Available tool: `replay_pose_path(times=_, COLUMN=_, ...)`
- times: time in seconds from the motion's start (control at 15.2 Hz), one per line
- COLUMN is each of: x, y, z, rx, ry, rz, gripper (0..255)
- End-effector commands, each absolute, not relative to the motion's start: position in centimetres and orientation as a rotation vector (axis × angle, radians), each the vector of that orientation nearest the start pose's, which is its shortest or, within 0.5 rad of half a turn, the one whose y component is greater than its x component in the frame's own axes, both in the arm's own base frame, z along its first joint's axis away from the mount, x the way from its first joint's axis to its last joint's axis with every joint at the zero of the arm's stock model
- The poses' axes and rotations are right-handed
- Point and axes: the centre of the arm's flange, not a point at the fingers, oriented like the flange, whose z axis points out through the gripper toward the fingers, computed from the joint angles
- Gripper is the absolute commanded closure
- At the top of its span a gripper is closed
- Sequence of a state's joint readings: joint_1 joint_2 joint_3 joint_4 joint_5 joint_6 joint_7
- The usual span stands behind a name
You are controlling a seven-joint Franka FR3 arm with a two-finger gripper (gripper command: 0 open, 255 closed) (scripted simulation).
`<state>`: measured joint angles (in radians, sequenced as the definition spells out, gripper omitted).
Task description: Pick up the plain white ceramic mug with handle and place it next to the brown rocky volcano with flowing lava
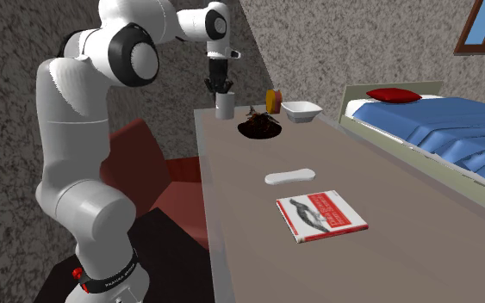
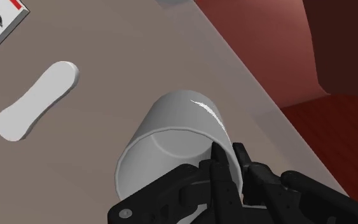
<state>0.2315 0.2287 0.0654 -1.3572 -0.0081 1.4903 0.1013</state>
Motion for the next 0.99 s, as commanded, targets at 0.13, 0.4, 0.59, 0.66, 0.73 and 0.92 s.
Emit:
replay_pose_path(times=0.13, x=62.1, y=21.8, z=58.3, rx=-3.135, ry=-0.304, rz=0.149, gripper=255)
replay_pose_path(times=0.4, x=62.8, y=22.8, z=56.7, rx=-3.135, ry=-0.304, rz=0.149, gripper=255)
replay_pose_path(times=0.59, x=62.8, y=22.8, z=55.1, rx=-3.135, ry=-0.304, rz=0.149, gripper=255)
replay_pose_path(times=0.66, x=62.8, y=22.8, z=54.6, rx=-3.135, ry=-0.304, rz=0.149, gripper=255)
replay_pose_path(times=0.73, x=62.8, y=22.8, z=54.1, rx=-3.135, ry=-0.304, rz=0.149, gripper=255)
replay_pose_path(times=0.92, x=62.8, y=22.8, z=52.5, rx=-3.135, ry=-0.304, rz=0.149, gripper=255)
